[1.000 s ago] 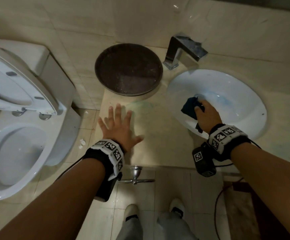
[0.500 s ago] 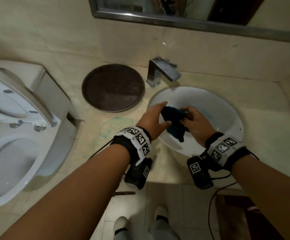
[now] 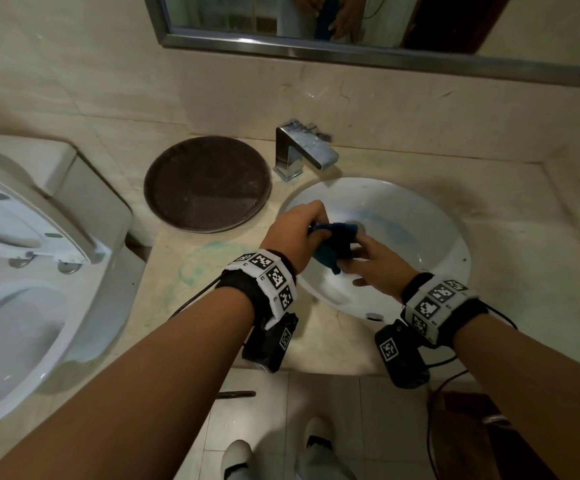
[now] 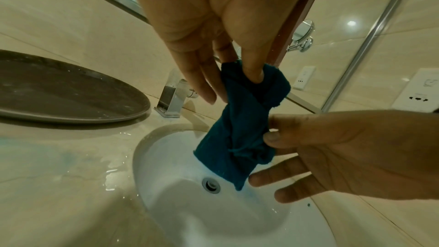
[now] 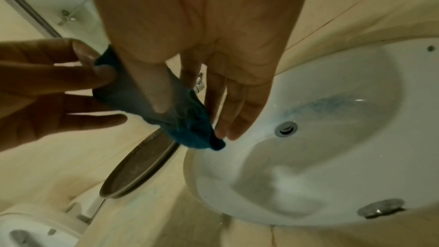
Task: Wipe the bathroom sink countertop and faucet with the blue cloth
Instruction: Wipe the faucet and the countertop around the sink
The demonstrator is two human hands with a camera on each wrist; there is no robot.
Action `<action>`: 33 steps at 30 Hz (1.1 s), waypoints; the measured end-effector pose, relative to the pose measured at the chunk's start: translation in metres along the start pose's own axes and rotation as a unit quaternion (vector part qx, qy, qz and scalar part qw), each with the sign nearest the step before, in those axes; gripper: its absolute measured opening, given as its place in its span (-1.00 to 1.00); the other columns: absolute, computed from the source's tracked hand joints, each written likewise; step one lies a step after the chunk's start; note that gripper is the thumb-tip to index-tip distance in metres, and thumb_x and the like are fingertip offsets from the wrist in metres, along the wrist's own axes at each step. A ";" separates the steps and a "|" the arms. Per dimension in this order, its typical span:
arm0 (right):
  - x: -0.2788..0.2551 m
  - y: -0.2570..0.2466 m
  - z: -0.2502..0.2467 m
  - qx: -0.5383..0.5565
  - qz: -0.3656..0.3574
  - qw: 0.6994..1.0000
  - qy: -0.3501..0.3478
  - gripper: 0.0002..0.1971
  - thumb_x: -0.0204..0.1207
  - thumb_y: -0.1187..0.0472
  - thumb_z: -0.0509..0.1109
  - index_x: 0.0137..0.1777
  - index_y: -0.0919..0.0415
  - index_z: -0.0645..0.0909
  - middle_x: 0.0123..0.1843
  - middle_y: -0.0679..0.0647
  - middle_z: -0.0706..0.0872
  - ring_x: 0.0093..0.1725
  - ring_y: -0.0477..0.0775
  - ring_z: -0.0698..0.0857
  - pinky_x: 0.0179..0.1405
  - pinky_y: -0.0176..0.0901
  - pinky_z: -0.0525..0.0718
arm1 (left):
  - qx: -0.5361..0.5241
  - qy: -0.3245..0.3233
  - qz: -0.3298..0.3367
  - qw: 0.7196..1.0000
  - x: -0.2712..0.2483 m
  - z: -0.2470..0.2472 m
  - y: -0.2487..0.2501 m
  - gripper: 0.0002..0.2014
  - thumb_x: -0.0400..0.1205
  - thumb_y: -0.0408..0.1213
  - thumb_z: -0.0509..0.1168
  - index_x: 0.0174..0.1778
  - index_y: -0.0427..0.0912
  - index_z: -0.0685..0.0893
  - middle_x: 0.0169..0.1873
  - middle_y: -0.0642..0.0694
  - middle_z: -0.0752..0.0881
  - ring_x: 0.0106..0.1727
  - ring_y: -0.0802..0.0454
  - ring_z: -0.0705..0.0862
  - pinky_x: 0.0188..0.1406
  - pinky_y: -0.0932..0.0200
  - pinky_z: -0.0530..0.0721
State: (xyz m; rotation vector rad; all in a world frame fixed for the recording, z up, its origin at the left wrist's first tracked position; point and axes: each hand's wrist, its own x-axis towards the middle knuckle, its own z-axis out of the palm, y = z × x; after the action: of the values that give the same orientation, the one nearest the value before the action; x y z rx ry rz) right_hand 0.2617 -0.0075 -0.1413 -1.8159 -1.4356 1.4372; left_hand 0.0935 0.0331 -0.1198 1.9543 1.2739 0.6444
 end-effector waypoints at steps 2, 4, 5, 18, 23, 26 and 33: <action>0.003 0.000 0.000 -0.009 0.004 1.000 0.014 -0.66 0.59 0.20 0.29 0.34 0.05 0.42 0.14 0.15 0.70 0.09 0.15 0.70 -0.01 0.03 0.67 | 0.000 -0.001 0.004 1.000 -0.002 0.001 0.000 -0.90 0.56 -0.37 0.33 -0.21 -0.15 0.53 -0.16 -0.18 0.65 -0.12 -0.13 0.60 -0.03 -0.12 0.60; 0.006 -0.001 0.000 0.015 0.002 0.999 0.046 -0.76 0.60 0.24 0.26 0.25 0.13 0.45 0.06 0.22 0.72 0.00 0.20 0.72 -0.13 -0.08 0.64 | 0.011 -0.020 0.011 1.000 -0.006 0.003 -0.003 -0.91 0.52 -0.37 0.38 -0.19 -0.18 0.57 -0.13 -0.18 0.65 -0.10 -0.12 0.62 0.00 -0.12 0.61; 0.008 -0.002 -0.002 0.023 -0.002 0.997 0.070 -0.81 0.59 0.29 0.26 0.18 0.15 0.48 0.02 0.25 0.72 -0.06 0.21 0.71 -0.18 -0.10 0.63 | 0.024 -0.041 0.010 0.999 -0.008 0.003 -0.005 -0.89 0.50 -0.34 0.41 -0.17 -0.18 0.59 -0.09 -0.17 0.65 -0.07 -0.12 0.62 0.04 -0.08 0.61; 0.007 -0.011 -0.003 0.066 -0.094 0.992 0.047 -0.61 0.45 0.59 0.23 -0.03 0.03 0.52 -0.19 0.10 0.71 -0.16 0.00 0.72 -0.15 -0.20 0.72 | 0.071 -0.131 -0.037 0.988 -0.009 0.012 -0.006 -0.44 0.45 -0.22 0.49 0.37 -0.10 0.50 0.25 -0.11 0.61 0.25 -0.05 0.57 0.30 0.05 0.52; 0.004 -0.010 -0.002 0.060 -0.092 0.994 0.012 -0.62 0.47 0.56 0.20 0.16 0.13 0.49 -0.14 0.01 0.68 -0.12 -0.09 0.70 -0.21 -0.40 0.69 | 0.051 -0.112 -0.063 0.990 -0.007 0.016 -0.011 -0.62 0.39 -0.25 0.53 0.06 -0.13 0.58 -0.05 -0.12 0.70 -0.05 -0.08 0.66 0.03 -0.06 0.65; 0.010 -0.001 0.000 0.045 -0.077 0.996 0.028 -0.62 0.48 0.52 0.23 0.18 0.10 0.49 -0.02 0.05 0.68 -0.04 -0.12 0.68 -0.26 -0.51 0.59 | 0.053 -0.121 -0.080 0.988 -0.008 0.017 -0.017 -0.63 0.39 -0.24 0.53 0.07 -0.11 0.59 -0.05 -0.13 0.72 -0.04 -0.08 0.67 0.04 -0.01 0.66; 0.013 0.033 0.031 -0.191 -0.012 0.980 0.058 -0.50 0.56 0.27 0.27 0.50 0.06 0.33 0.47 0.12 0.47 0.40 0.15 0.50 0.32 -0.15 0.42 | 0.075 -0.061 -0.130 0.987 -0.033 -0.009 -0.057 -0.72 0.41 -0.26 0.50 -0.18 -0.03 0.48 -0.16 -0.11 0.64 -0.14 -0.13 0.63 -0.19 0.06 0.58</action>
State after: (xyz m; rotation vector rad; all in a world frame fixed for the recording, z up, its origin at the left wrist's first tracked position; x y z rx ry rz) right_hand 0.2480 -0.0163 -0.1858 -2.0590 -1.7564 1.0751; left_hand 0.0416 0.0206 -0.1596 1.8712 1.5021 0.3013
